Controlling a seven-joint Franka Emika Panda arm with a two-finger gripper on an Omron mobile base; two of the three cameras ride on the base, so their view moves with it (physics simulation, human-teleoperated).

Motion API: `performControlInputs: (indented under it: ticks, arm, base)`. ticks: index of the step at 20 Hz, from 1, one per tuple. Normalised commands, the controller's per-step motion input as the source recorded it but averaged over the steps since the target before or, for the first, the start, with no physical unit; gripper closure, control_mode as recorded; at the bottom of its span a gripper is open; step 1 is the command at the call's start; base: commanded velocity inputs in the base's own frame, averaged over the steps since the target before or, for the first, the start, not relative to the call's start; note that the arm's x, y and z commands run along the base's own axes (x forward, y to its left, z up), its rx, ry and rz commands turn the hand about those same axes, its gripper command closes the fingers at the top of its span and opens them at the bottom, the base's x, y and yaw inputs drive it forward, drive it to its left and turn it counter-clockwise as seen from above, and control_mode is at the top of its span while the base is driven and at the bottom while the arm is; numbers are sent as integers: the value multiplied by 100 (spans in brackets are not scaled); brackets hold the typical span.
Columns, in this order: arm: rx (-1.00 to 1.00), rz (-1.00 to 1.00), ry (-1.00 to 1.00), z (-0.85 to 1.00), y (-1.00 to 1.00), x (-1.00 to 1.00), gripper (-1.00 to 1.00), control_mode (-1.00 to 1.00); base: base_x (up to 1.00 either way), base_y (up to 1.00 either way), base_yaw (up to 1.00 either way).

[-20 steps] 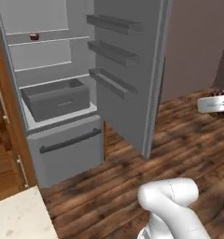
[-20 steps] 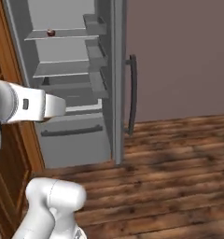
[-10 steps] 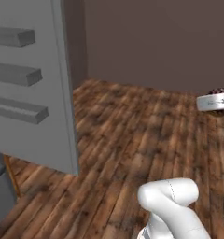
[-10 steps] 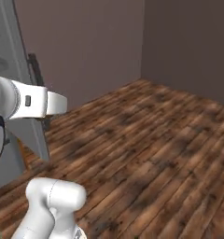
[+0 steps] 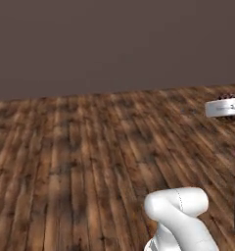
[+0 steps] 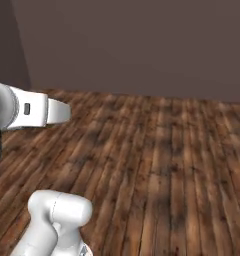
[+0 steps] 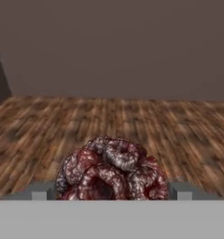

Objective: Take the cupcake and cake from the fridge and place them on the empty tray on the dining counter.

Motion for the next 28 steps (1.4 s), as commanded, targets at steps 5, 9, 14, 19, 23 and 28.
performControlInputs:
  ticks: [5, 9, 14, 19, 23, 28]
  arm:
    - [0, 0, 0, 0, 0, 0, 100, 100]
    - [0, 0, 0, 0, 0, 0, 100, 100]
    - [0, 0, 0, 0, 0, 0, 100, 100]
    - [0, 0, 0, 0, 0, 0, 100, 100]
    - [0, 0, 0, 0, 0, 0, 100, 100]
    - [0, 0, 0, 0, 0, 0, 100, 100]
  base:
    - [0, 0, -100]
    - [36, 25, -91]
    - [100, 52, -55]
    - [100, 37, -21]
    - [100, -14, 7]
    - [100, -6, 9]
